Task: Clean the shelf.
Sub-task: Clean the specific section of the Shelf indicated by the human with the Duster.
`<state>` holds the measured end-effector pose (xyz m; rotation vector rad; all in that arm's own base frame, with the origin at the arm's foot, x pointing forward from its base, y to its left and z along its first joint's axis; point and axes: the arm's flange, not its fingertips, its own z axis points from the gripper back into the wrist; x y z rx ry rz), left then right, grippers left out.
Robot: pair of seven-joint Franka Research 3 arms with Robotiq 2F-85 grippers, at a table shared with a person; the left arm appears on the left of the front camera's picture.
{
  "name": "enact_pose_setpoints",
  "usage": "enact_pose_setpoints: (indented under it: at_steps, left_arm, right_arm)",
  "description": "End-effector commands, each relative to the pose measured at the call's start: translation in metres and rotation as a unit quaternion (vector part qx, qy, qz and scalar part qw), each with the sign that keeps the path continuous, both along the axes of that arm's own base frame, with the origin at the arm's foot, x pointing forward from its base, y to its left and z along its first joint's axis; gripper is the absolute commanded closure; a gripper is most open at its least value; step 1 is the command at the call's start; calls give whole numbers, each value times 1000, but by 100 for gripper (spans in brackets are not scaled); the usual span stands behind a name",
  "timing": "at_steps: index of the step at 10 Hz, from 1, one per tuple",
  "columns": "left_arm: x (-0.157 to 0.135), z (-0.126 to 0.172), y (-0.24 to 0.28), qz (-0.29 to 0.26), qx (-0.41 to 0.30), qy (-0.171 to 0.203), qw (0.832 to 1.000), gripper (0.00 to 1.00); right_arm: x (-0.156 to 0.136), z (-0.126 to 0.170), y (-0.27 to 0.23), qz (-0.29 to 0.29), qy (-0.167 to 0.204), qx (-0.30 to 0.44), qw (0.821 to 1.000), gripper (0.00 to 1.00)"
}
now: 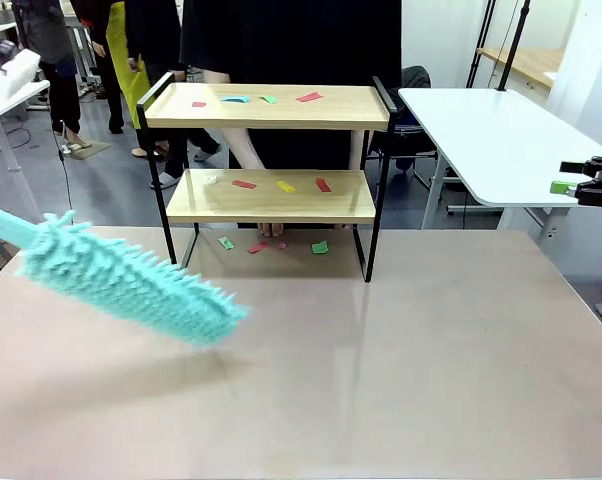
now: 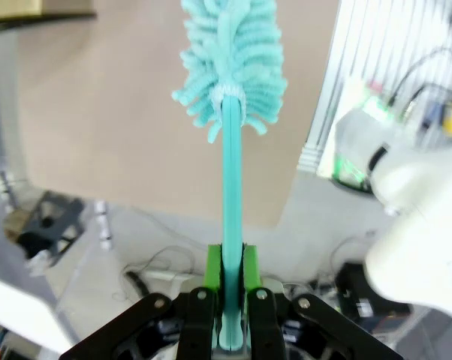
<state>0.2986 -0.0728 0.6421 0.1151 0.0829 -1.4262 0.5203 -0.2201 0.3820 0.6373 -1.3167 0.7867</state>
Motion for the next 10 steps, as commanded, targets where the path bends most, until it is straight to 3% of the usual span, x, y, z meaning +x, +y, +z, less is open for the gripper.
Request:
enact_pose_setpoints:
  at_steps: [1, 4, 7, 8, 9, 10]
  left_arm:
    - [-7, -19, -12, 51, -91, -19, 994, 87]
    - [-16, -63, -56, 193, -191, -33, 962, 87]
    - [-14, -106, -97, 256, -269, -34, 928, 87]
    - [-6, -108, -104, 214, -262, 1, 941, 87]
    - [-13, -97, -83, 249, -241, -16, 938, 87]
    - [-13, -97, -83, 249, -241, -16, 938, 87]
  right_arm:
    - [1, 5, 3, -5, 7, 0, 1000, 0]
    - [1, 5, 3, -5, 7, 0, 1000, 0]
    - [1, 5, 3, -5, 7, 0, 1000, 0]
    - [1, 5, 3, -5, 7, 0, 1000, 0]
    - [1, 5, 3, -5, 7, 0, 1000, 0]
    - [1, 5, 3, -5, 7, 0, 1000, 0]
